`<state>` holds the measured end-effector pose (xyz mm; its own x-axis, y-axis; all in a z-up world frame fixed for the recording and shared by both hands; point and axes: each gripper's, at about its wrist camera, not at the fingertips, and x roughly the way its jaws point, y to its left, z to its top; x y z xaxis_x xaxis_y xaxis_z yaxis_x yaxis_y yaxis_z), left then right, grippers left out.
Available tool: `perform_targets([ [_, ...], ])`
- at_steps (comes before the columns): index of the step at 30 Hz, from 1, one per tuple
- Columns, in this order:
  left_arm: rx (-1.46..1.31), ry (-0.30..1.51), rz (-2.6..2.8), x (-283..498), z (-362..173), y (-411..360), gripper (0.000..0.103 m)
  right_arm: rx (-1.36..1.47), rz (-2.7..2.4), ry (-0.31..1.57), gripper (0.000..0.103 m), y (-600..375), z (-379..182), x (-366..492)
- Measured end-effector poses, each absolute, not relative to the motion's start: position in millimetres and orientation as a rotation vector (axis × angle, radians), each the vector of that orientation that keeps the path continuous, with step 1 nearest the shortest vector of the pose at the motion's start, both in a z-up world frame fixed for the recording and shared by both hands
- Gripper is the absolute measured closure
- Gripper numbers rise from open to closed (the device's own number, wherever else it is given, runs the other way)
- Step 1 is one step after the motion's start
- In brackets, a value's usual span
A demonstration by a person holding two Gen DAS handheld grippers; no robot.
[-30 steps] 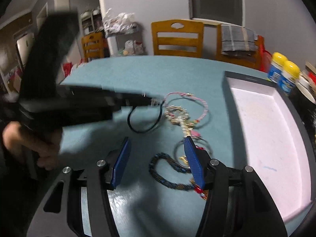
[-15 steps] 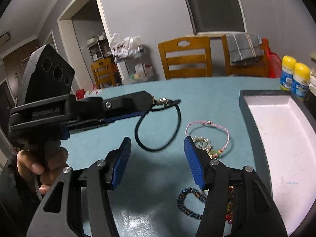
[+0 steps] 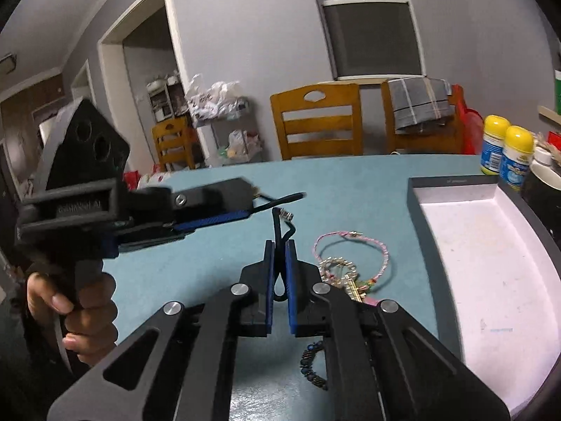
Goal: Organize jewelry
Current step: 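Grasp a second black hair tie with the right gripper while the left holds its tie, then carry both hair ties into the white-lined box and open both grippers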
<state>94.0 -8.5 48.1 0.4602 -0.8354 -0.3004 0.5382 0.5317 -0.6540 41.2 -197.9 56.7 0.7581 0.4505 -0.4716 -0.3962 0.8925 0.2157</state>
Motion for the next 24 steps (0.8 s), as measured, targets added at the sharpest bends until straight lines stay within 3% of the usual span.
perform_targets([
  [13, -0.478, 0.602, -0.853, 88.6, 57.7, -16.3, 0.089, 0.155, 0.355, 0.454, 0.097, -227.0, 74.0, 33.5],
  [24, -0.251, 0.563, -0.712, 62.6, 73.6, -95.4, 0.088, 0.261, 0.315, 0.418, 0.097, -266.1, 86.7, 31.1],
])
